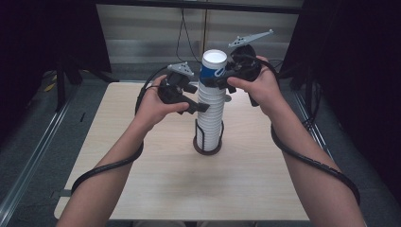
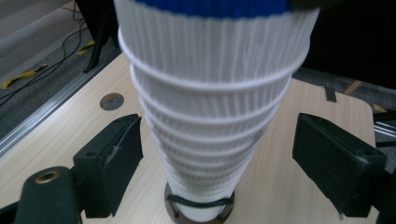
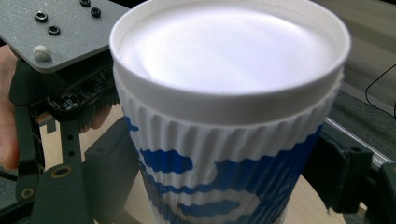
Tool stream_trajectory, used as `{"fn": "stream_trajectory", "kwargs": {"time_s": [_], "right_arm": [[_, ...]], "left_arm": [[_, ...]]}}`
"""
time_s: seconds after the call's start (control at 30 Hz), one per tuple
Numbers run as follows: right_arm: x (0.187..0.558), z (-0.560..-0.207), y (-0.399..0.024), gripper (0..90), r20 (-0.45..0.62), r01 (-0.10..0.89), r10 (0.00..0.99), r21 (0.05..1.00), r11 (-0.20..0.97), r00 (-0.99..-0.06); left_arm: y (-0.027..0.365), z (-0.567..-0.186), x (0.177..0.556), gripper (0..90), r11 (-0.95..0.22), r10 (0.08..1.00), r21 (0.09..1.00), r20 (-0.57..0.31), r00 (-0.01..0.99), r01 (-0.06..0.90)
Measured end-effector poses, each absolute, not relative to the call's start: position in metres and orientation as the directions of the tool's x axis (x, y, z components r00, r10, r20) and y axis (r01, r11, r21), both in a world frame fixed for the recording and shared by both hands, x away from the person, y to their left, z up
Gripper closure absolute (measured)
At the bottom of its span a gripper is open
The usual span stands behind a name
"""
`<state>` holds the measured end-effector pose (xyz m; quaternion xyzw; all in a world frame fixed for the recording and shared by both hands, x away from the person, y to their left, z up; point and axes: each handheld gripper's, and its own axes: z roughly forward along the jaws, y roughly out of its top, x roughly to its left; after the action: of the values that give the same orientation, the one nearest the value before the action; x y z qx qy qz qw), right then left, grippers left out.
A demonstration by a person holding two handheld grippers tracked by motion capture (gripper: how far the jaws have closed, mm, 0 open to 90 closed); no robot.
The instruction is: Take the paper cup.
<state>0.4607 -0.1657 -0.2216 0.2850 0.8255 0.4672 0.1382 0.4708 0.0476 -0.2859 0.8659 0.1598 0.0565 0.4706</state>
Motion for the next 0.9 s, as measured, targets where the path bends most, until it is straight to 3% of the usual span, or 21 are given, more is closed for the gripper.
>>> {"fn": "stream_trajectory", "kwargs": {"time_s": [0.53,0.9], "right_arm": [[0.459,-0.222,-0.170,19.8,0.041,0.337,0.597,0.855,0.394,-0.801],[0.459,-0.220,-0.168,20.0,0.026,0.330,0.592,0.850,0.411,-0.805]], "left_arm": [[0.033,-0.294,0.479,13.3,-0.409,0.326,0.886,-0.082,0.942,0.218],[0.034,-0.296,0.479,13.9,-0.404,0.324,0.891,-0.075,0.943,0.210]]}}
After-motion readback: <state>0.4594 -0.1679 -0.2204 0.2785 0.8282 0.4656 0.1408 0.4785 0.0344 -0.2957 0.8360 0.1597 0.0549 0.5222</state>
